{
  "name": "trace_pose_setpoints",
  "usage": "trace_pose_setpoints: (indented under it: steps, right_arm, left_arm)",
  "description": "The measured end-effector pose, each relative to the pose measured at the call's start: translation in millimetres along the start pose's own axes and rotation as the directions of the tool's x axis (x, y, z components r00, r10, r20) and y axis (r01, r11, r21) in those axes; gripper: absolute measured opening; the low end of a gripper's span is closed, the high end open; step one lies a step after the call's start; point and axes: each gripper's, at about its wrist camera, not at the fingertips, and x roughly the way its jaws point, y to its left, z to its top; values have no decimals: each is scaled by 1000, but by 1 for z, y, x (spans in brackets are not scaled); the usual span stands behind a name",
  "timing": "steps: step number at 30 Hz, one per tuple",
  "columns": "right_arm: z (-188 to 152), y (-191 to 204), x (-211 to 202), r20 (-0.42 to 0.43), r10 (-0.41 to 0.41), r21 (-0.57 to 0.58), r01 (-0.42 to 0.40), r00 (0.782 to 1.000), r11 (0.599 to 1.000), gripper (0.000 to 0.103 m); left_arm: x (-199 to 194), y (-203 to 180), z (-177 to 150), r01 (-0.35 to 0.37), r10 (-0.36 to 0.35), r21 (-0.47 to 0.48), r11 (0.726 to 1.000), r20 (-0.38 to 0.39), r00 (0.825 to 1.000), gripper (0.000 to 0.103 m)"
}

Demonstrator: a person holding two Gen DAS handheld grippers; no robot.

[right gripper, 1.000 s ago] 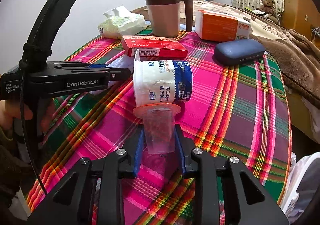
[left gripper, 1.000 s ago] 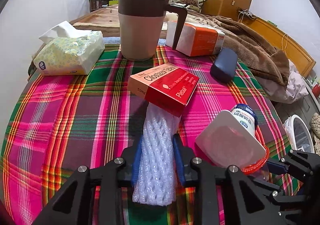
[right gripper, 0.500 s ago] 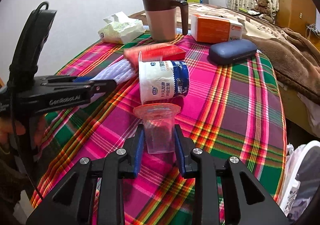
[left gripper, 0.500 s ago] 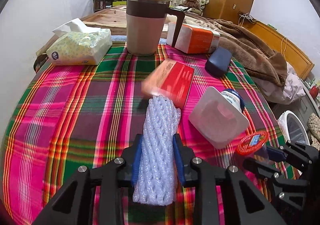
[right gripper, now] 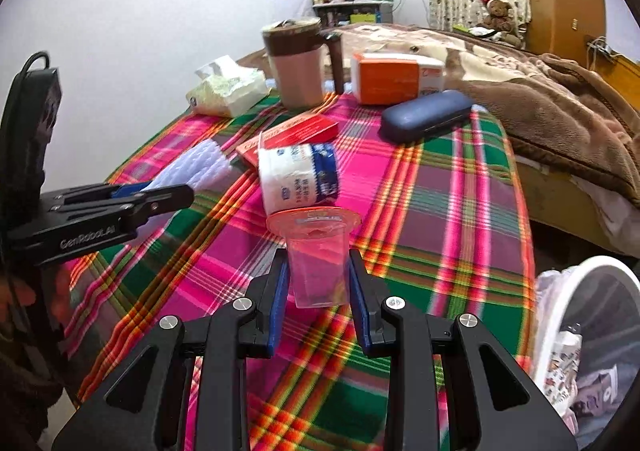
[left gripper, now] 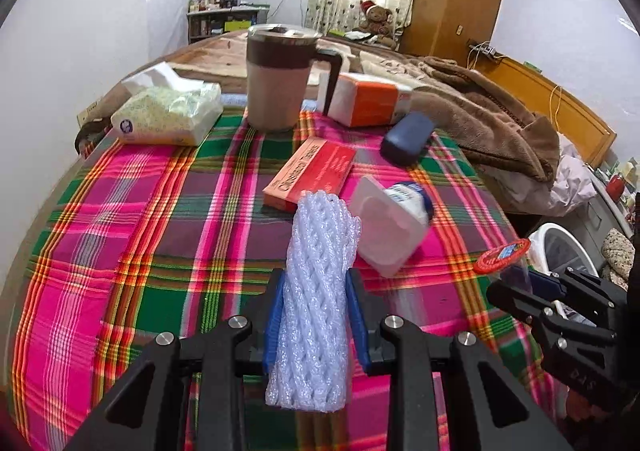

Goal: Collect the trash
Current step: 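Lift the foam net and plastic cup and carry them over the wastebasket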

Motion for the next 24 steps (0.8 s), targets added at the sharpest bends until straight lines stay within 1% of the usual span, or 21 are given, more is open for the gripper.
trace_pose_setpoints:
  steps: [9,14,18,24]
  right_arm:
    - [-5,-20,-35,64,-50,43,48,997,998,29]
    - [-11,-34,-54,99,-77,77,69,992,995,29]
    - [-17,-46,-69,122,-107,106,94,987,990,29]
    - [-25,-67,-92,152,-180,155,157,972,975,29]
  left_arm:
    - [-30,-37,-2,47,-49,38,998,62,997,30]
    - [-46,-62,-2,64,-71,79,995,90,993,30]
    - [-57,-85,-4,77,-90,121,990,110,990,30]
    - [-65,-122,-6,115,-137,167,979,128,982,30]
